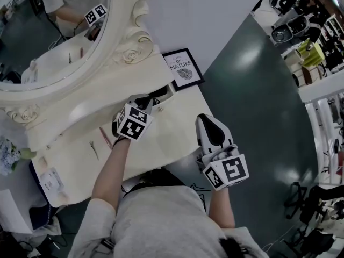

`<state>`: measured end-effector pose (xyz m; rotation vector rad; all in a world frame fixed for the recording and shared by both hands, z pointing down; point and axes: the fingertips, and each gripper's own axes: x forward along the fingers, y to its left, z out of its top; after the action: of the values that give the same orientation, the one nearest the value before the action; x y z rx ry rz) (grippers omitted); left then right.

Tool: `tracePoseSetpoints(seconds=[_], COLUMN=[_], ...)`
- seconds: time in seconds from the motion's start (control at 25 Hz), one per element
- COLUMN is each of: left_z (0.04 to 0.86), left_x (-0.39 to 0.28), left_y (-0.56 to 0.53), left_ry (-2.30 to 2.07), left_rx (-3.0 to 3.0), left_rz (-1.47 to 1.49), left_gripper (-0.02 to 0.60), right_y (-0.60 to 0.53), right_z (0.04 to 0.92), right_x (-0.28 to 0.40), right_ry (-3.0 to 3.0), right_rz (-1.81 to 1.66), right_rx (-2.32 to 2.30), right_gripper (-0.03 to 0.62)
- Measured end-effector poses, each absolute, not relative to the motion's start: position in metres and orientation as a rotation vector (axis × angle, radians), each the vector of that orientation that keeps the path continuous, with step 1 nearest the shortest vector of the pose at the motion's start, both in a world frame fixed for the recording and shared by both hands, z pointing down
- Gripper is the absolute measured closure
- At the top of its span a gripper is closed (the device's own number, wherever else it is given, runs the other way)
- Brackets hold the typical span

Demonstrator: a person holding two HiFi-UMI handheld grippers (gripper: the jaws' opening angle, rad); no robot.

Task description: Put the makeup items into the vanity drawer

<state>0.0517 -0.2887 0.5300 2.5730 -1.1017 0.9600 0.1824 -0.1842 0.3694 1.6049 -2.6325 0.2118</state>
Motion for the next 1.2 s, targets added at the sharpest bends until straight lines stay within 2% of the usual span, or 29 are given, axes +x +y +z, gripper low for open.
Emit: tracePoseSetpoints(seconds=[0.16, 0.44, 1.2], left_z=[0.533, 0.508, 0.424], left_x=[0.051, 0.042, -0.045], left_y=[-0.290, -0.285, -0.226], left_ry=[-1.104, -1.174, -1.434], left_rx=[2.568, 2.596, 2.576], left_rz=[0.963, 0.770, 0.331], left_gripper=[0.563, 0.566, 0.566], right_y=[-0.184, -0.188, -0.190], right_z=[0.369, 0.367, 0.355], right_x=[0.186, 0.176, 0.079], right_ry=[-2.625, -2.654, -2.835], right_rz=[0.212, 0.211, 0.181], right_rx=[1.616, 1.581, 1.270], right_gripper=[0.566, 0.566, 0.566])
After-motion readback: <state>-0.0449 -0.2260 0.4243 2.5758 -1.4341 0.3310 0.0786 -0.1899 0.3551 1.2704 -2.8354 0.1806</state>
